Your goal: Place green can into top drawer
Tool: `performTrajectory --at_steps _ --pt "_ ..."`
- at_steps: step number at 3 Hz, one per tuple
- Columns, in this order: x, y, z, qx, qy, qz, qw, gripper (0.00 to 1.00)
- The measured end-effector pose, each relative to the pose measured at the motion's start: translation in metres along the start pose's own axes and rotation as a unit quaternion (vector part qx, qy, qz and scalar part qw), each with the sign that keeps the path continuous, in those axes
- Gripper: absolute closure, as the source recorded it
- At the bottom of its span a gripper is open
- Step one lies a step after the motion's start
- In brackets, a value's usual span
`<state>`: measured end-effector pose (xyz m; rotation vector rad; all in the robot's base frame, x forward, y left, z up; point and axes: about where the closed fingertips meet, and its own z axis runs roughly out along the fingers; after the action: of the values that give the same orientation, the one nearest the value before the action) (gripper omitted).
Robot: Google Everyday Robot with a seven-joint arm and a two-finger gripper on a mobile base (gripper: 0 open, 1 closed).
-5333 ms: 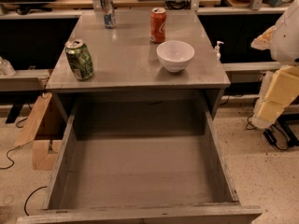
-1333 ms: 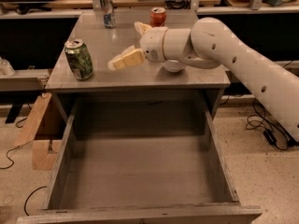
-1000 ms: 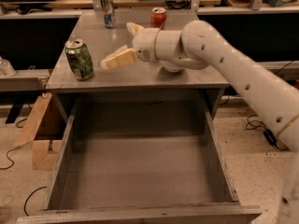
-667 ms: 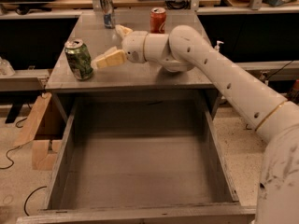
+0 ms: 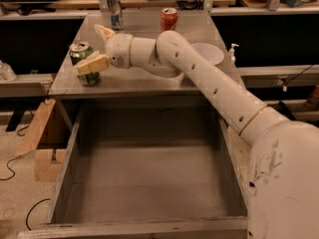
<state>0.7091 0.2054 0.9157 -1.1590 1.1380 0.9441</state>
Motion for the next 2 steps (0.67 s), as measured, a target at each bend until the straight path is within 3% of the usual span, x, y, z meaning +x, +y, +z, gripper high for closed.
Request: performTrajectory --at_steps 2 --pt "0.0047 0.0065 0.0076 -0.009 0.008 0.010 0.9999 0.00"
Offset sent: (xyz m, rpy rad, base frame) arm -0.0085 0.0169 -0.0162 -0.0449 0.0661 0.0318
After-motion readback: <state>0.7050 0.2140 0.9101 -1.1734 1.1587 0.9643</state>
